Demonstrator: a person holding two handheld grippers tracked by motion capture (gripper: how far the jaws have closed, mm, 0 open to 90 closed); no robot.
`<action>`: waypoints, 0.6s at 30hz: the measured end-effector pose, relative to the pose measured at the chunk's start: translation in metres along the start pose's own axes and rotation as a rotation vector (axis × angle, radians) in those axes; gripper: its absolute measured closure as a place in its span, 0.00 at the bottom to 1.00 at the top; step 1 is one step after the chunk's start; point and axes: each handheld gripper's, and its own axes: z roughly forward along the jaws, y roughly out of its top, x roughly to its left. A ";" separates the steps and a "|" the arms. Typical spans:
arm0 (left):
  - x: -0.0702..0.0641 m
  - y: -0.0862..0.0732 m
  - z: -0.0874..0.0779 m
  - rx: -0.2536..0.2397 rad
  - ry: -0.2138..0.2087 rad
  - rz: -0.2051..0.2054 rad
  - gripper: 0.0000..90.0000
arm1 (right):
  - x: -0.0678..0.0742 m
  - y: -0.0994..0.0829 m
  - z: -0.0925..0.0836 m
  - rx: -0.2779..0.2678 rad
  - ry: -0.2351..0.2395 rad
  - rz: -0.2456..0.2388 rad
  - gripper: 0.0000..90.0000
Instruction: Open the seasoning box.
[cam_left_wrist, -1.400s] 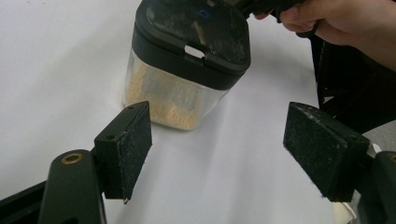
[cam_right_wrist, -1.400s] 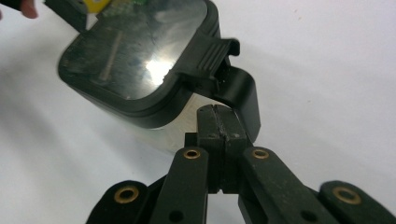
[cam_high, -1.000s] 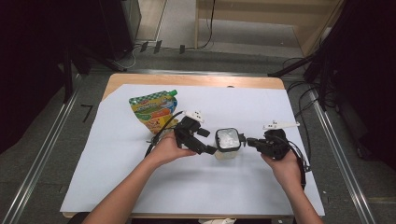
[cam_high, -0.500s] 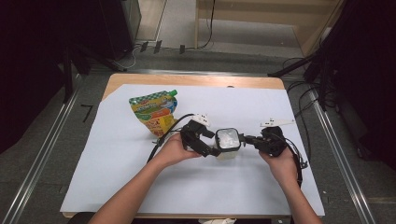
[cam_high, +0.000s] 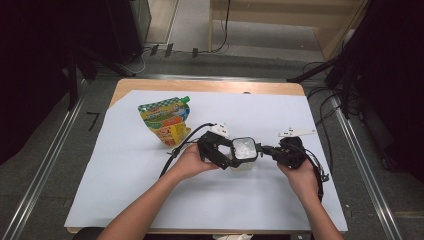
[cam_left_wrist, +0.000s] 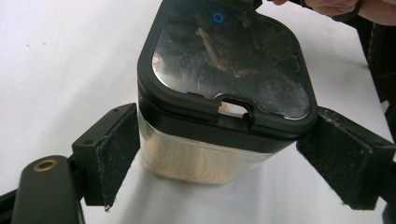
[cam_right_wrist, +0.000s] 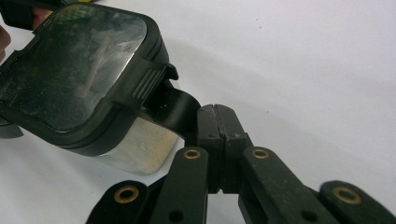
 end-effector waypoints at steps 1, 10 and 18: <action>0.000 0.000 0.001 0.003 0.001 -0.001 0.16 | 0.000 0.000 0.000 0.002 0.000 0.002 1.00; -0.002 0.003 0.000 0.016 0.013 0.001 0.16 | 0.001 0.000 0.000 0.002 -0.005 -0.001 1.00; -0.004 0.007 -0.001 0.022 0.024 0.002 0.16 | 0.001 0.000 0.000 0.003 -0.006 0.002 1.00</action>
